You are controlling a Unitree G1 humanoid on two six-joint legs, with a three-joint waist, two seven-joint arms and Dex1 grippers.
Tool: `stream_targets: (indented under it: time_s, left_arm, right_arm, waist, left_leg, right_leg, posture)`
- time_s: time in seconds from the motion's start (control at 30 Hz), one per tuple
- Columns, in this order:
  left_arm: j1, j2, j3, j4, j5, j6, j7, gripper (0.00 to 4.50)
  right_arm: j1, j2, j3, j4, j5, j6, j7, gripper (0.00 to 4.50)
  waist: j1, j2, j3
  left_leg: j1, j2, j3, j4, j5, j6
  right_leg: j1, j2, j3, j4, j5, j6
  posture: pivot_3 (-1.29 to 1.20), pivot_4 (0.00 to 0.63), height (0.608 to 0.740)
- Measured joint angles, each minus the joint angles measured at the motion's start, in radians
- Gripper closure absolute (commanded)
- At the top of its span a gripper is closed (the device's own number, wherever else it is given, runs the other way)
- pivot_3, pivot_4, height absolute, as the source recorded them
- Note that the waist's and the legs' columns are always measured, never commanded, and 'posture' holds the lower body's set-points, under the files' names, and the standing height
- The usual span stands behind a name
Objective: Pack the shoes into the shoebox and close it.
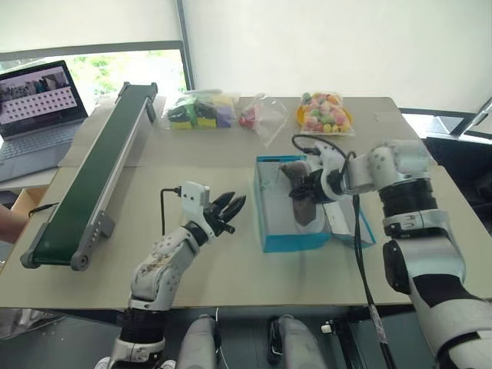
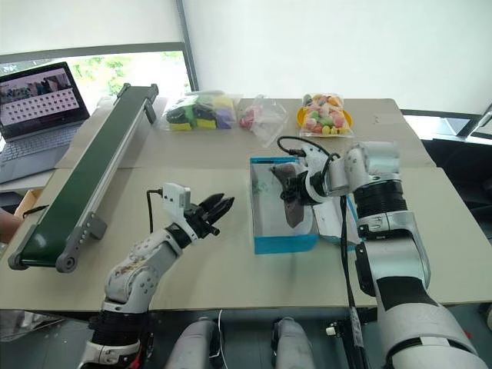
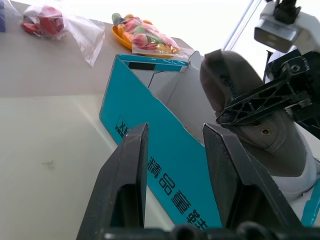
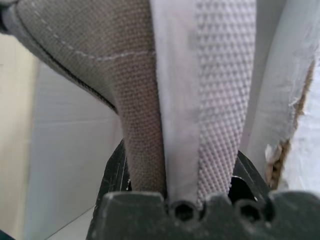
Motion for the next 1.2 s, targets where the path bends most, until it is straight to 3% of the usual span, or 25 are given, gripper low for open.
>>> stream_targets:
  time_s: [0.17, 0.3, 0.47, 0.83, 1.03, 1.2]
  left_arm:
    - [0.074, 0.006, -0.015, -0.077, 0.005, 0.000, 0.015, 2.68]
    - [0.108, 0.020, -0.015, -0.113, 0.008, 0.002, 0.027, 2.62]
    - [0.112, 0.024, -0.009, -0.130, 0.007, 0.003, 0.040, 2.62]
    - [0.012, 0.089, 0.037, -0.059, 0.000, 0.005, 0.001, 2.62]
    - [-0.065, 0.104, 0.070, -0.045, -0.008, 0.037, 0.001, 2.62]
    - [-0.076, 0.121, 0.175, -0.013, -0.005, 0.037, 0.050, 2.62]
  right_arm:
    - [-0.020, 0.007, 0.065, 0.105, -0.085, -0.058, 0.114, 3.14]
    - [-0.050, 0.036, 0.068, 0.152, -0.124, -0.074, 0.146, 2.14]
    - [-0.092, 0.091, 0.017, 0.168, -0.144, -0.073, 0.147, 0.34]
    - [-0.123, 0.131, -0.154, -0.057, -0.164, -0.102, 0.021, 0.34]
    - [0.000, 0.124, -0.220, -0.281, -0.179, -0.153, -0.054, 0.34]
    - [0.130, 0.140, -0.257, -0.615, -0.105, -0.257, 0.021, 0.34]
  waist:
    - [0.000, 0.000, 0.000]
    - [-0.001, 0.000, 0.000]
    - [-0.002, 0.000, 0.000]
    - [0.009, 0.001, 0.000]
    - [0.021, 0.001, 0.000]
    - [0.011, 0.001, 0.001]
  left_leg:
    - [0.000, 0.000, 0.000, 0.000, 0.000, 0.000]
    - [0.001, 0.001, -0.001, 0.000, -0.003, -0.006]
    - [0.001, 0.001, -0.001, 0.001, -0.003, -0.006]
    - [0.000, 0.000, 0.000, 0.001, 0.000, -0.001]
    - [0.000, 0.000, 0.001, 0.001, 0.000, -0.001]
    - [0.000, 0.003, 0.000, 0.000, 0.000, 0.000]
  right_leg:
    - [0.000, 0.000, 0.000, 0.000, 0.000, 0.000]
    - [0.000, 0.000, -0.001, 0.001, 0.000, 0.000]
    - [0.000, 0.000, -0.001, 0.002, 0.000, 0.000]
    - [-0.001, 0.000, -0.001, 0.001, 0.000, 0.000]
    - [-0.001, 0.000, -0.001, 0.001, 0.000, 0.000]
    - [-0.001, 0.002, -0.001, 0.002, 0.000, 0.000]
  posture:
    - [0.00, 0.150, 0.681]
    - [0.00, 0.150, 0.681]
    - [0.00, 0.150, 0.681]
    - [0.00, 0.150, 0.681]
    - [0.00, 0.150, 0.681]
    - [0.00, 0.150, 0.681]
